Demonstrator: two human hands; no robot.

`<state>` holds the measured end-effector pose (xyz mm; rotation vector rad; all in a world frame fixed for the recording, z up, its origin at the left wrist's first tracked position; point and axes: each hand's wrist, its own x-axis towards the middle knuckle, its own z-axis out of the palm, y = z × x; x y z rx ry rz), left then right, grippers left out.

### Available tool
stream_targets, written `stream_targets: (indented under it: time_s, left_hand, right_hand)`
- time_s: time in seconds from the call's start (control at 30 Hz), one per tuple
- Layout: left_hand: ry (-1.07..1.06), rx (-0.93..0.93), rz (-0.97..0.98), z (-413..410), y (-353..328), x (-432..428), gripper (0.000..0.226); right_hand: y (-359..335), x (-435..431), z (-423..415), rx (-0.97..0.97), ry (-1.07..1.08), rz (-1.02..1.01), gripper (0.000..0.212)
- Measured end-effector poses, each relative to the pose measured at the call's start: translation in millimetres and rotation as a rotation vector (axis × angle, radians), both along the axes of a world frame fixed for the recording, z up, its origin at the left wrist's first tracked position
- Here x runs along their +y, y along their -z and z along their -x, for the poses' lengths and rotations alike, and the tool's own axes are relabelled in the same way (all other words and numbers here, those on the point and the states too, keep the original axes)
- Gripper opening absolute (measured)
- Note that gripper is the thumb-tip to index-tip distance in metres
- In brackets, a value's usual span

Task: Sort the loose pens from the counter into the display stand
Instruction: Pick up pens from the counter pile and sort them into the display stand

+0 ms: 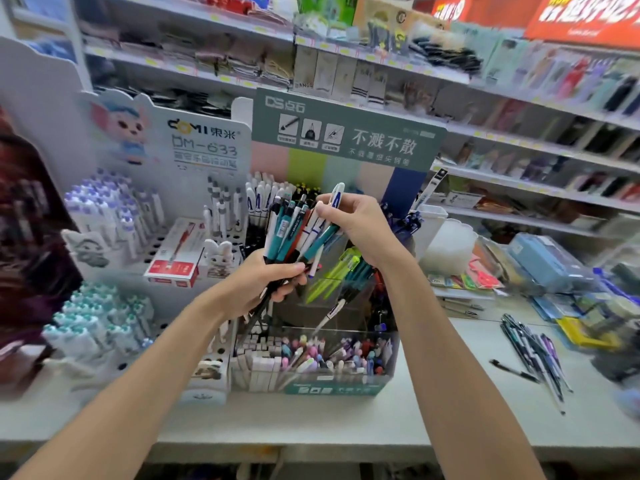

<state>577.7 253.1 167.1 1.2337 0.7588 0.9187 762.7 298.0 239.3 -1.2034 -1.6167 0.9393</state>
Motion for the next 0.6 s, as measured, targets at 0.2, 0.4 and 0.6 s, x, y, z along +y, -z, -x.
stream_targets:
  time_s: [0.2,0.4,0.6]
  left_hand:
    - [-0.089,0.035,-0.021,3.7,-1.2,6.0,0.007]
    - [-0.140,0.050,0.028,-5.2,33.0,2.2,0.017]
    - [-0.229,0.074,0.064,-13.8,63.3,-6.8,0.018]
  right_hand:
    - [6.8,2.5,0.6,-0.048,0.087,-0.072,0.007]
    - [3.3,-8.2,-49.4,0.053,0.497,-0.253,0.007]
    - [61.9,-46.5,-72.7,0.143,0.680,-0.215,0.011]
